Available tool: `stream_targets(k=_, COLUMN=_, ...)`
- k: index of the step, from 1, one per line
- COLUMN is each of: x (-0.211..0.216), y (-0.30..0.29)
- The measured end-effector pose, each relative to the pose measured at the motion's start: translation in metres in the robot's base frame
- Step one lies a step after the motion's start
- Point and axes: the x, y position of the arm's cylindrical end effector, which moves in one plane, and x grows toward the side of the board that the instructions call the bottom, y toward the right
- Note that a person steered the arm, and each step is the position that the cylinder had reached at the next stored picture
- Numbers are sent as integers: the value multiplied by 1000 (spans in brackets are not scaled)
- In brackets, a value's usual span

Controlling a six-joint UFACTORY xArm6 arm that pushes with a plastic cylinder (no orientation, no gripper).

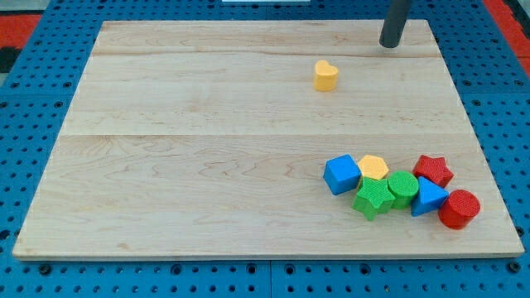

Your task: Push the yellow heart closer to the yellow hexagon

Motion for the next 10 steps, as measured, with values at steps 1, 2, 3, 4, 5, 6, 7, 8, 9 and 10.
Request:
stream_targets(k=1, x=1, y=-14)
stream_targets(k=2, x=19, y=-60)
stream_targets(k=3, x=46, y=-105)
stream_targets(k=4, x=70, y=-121)
stream_targets(k=5, x=91, y=-121)
stream_targets(k=6, x=105, y=-122)
stream_targets(k=7, x=117, y=-126)
stream_targets(k=8, x=127, y=-133)
stream_targets(k=9, x=136, y=-148)
stream_targets(k=10, x=150, y=-165)
